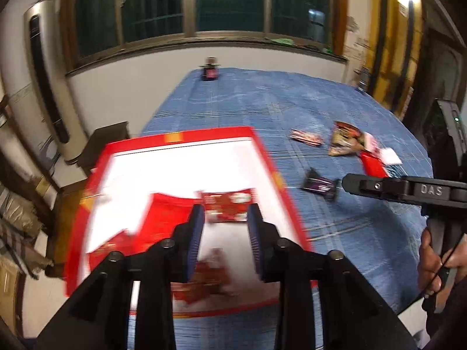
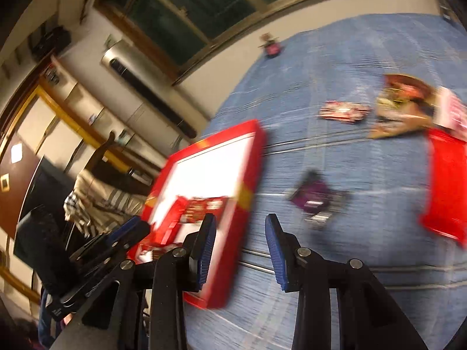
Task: Organize snacks
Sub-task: 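Lower the red gold-print packet into the box and open the left gripper, then grasp a red bar packet with the left gripper while the right grasps the brown MANLY KISS packet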
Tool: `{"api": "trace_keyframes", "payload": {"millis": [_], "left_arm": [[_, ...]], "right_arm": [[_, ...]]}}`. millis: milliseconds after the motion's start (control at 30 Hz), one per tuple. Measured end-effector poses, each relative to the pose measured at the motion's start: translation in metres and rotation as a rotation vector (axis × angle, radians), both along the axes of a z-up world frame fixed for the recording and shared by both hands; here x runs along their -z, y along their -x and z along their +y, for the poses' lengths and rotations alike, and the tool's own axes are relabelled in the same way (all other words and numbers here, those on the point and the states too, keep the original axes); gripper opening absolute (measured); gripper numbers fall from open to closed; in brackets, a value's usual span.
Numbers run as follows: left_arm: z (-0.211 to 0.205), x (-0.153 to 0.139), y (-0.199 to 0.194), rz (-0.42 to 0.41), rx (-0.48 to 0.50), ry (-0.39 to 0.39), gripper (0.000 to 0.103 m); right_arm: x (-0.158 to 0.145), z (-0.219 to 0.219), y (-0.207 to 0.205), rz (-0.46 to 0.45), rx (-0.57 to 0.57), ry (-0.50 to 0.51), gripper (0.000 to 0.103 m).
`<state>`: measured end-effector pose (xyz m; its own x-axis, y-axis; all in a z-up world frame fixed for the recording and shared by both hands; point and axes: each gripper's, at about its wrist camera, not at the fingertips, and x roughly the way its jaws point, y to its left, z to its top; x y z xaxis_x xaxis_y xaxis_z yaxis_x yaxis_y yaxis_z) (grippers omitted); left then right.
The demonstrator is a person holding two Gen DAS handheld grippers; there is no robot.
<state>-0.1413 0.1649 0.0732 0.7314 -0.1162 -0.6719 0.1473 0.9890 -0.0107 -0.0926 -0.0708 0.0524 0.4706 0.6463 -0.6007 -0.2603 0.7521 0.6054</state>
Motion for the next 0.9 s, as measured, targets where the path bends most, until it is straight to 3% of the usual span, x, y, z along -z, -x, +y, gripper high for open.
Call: {"api": "trace_keyframes", "payload": {"millis": [200, 333, 500, 633, 900], "left_arm": [[-0.056, -0.002, -0.001, 0.028, 0.122, -0.007, 0.032], [-0.089, -0.004, -0.006, 0.046, 0.164, -0.001, 0.056], [-0.135, -0.001, -0.017, 0.094, 0.228, 0.01, 0.066], [-0.173, 0.005, -0.034, 0.142, 0.263, 0.006, 0.066], [-0.222, 0.026, -0.076, 0.232, 0.276, -0.007, 0.066]], "right_arm": [[0.006, -0.099, 0.021, 0.0, 0.186, 0.019, 0.045], [0.008, -0.156, 0.039, 0.003, 0.299, 0.05, 0.052], [0.013, -0.207, 0.055, 0.021, 0.419, 0.169, 0.061], [0.022, -0.222, 0.054, 0.059, 0.451, 0.245, 0.063], [0.032, -0.212, 0.038, 0.079, 0.391, 0.34, 0.063]]}}
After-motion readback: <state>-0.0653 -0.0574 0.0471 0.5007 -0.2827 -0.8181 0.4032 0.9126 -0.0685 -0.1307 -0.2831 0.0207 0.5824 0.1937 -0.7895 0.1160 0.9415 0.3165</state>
